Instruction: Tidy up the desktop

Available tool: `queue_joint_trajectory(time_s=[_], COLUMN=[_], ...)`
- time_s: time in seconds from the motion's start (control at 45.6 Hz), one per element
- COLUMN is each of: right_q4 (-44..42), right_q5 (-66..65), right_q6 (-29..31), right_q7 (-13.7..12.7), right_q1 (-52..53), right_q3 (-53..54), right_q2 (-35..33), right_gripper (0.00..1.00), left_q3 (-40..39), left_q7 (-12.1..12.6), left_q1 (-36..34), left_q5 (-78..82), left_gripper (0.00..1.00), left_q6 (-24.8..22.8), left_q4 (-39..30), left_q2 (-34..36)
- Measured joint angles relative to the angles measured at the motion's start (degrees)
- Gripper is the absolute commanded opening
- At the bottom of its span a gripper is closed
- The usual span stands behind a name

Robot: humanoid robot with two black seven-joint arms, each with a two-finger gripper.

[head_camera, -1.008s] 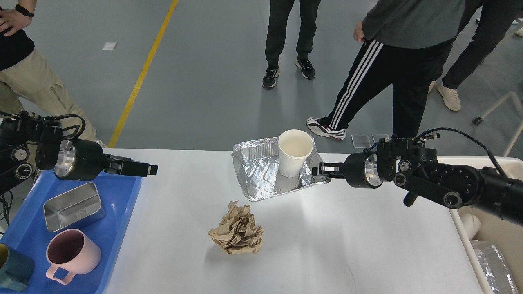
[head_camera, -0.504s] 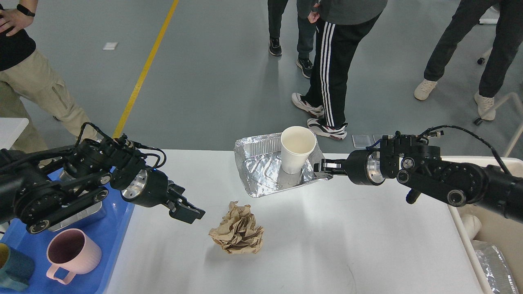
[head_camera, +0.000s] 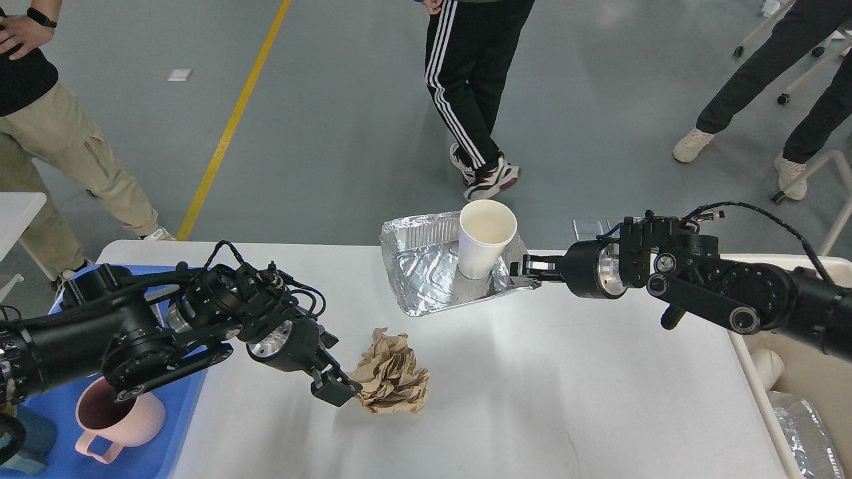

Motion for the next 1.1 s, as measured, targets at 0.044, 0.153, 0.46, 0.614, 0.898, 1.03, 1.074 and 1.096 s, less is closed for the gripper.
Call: queue_joint_trajectory(time_s=[0.044, 0.153, 0.46, 0.614, 0.898, 1.03, 1.074, 1.096], right_q4=[0.1, 0.2, 0.7, 0.8, 1.6, 1.9, 2.0, 2.1], right_q5=[0.0, 0.0, 0.0, 0.0, 0.0, 0.0, 0.0, 0.0], right_q6=[0.0, 0.0, 0.0, 0.0, -0.1, -0.1, -0.1, -0.1], right_q7=[0.0, 0.0, 0.0, 0.0, 0.0, 0.0, 0.0, 0.0], right_q1=[0.0, 0.0, -0.1, -0.1, -0.2, -0.3, -0.3, -0.3], right_q3=[0.1, 0.2, 0.3, 0.4, 0.4, 0.4, 0.5, 0.5], right_q2=[0.0, -0.1, -0.1, -0.1, -1.1, -1.4, -1.4, -1.5], right_gripper=[0.0, 0.0, 0.0, 0.0, 0.0, 0.0, 0.0, 0.0], left_q3=[0.6, 1.6, 2.7, 2.7, 2.7, 2.8, 2.8, 2.8], left_q7=[0.0, 0.0, -0.2, -0.2, -0.3, -0.6, -0.7, -0.9], left_q1=[0.0, 0.1, 1.8, 2.3, 3.2, 3.6, 3.7, 3.7], left_q5=[0.0, 0.1, 0.0, -0.3, 0.0, 0.2, 0.2, 0.2], left_gripper=[0.95, 0.92, 0.89, 0.79, 0.25, 0.17, 0.13, 0.13], left_q6=[1.3, 3.5, 8.8, 11.0, 12.9, 12.8, 12.7, 12.7], left_q4=[1.2, 3.4, 6.8, 7.5, 8.2, 8.3, 8.3, 8.3], left_q2=[-0.7, -1.7, -2.8, -3.4, -3.9, -3.7, -3.6, -3.6])
